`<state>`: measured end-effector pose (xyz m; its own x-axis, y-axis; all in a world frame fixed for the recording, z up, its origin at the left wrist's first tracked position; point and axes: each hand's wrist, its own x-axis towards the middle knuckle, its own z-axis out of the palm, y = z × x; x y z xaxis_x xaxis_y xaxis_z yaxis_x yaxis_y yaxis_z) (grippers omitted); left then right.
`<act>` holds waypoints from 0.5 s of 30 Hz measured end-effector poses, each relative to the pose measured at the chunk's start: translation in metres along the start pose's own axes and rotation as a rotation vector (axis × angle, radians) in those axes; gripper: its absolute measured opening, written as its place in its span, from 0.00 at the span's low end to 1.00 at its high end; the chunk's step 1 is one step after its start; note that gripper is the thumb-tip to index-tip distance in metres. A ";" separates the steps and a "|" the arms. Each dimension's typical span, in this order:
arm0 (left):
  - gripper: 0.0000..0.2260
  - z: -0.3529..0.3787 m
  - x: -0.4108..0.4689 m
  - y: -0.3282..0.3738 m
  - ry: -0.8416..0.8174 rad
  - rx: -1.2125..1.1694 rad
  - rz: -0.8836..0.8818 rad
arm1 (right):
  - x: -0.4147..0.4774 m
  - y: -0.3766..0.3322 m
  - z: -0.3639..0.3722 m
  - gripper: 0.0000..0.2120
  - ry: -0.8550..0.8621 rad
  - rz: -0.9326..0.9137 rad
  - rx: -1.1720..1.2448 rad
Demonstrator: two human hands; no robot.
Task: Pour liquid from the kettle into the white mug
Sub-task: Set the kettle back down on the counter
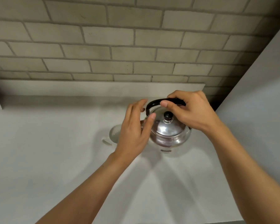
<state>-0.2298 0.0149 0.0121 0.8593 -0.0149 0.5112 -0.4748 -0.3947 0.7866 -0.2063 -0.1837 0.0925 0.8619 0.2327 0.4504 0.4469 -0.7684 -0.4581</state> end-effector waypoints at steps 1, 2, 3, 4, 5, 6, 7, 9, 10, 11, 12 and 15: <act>0.18 0.000 0.006 0.001 -0.055 0.027 -0.008 | -0.004 0.004 0.002 0.17 0.021 0.013 0.018; 0.19 -0.001 0.011 0.003 -0.101 0.053 -0.001 | -0.007 0.007 0.004 0.17 0.039 0.027 0.033; 0.20 -0.002 0.015 0.004 -0.139 0.076 0.012 | -0.011 0.010 0.006 0.17 0.057 0.040 0.044; 0.20 -0.003 0.019 0.006 -0.175 0.094 0.024 | -0.013 0.013 0.008 0.17 0.070 0.055 0.059; 0.20 -0.003 0.022 0.008 -0.209 0.105 0.036 | -0.016 0.016 0.009 0.17 0.079 0.067 0.078; 0.20 -0.004 0.024 0.011 -0.236 0.128 0.052 | -0.019 0.019 0.011 0.17 0.086 0.075 0.095; 0.20 -0.003 0.027 0.012 -0.256 0.150 0.064 | -0.021 0.023 0.012 0.17 0.093 0.074 0.108; 0.18 -0.002 0.030 0.017 -0.281 0.176 0.056 | -0.023 0.028 0.015 0.18 0.111 0.071 0.123; 0.18 -0.001 0.032 0.020 -0.290 0.178 0.044 | -0.023 0.030 0.016 0.18 0.118 0.073 0.135; 0.17 0.000 0.034 0.021 -0.298 0.180 0.035 | -0.022 0.033 0.017 0.17 0.125 0.076 0.151; 0.16 0.001 0.037 0.022 -0.305 0.184 0.033 | -0.021 0.037 0.019 0.17 0.130 0.085 0.174; 0.16 0.007 0.050 0.022 -0.306 0.212 0.046 | -0.012 0.051 0.022 0.16 0.116 0.094 0.189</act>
<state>-0.1963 -0.0006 0.0525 0.8702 -0.2985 0.3920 -0.4921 -0.5679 0.6599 -0.1885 -0.2120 0.0469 0.8735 0.0869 0.4790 0.4120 -0.6560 -0.6324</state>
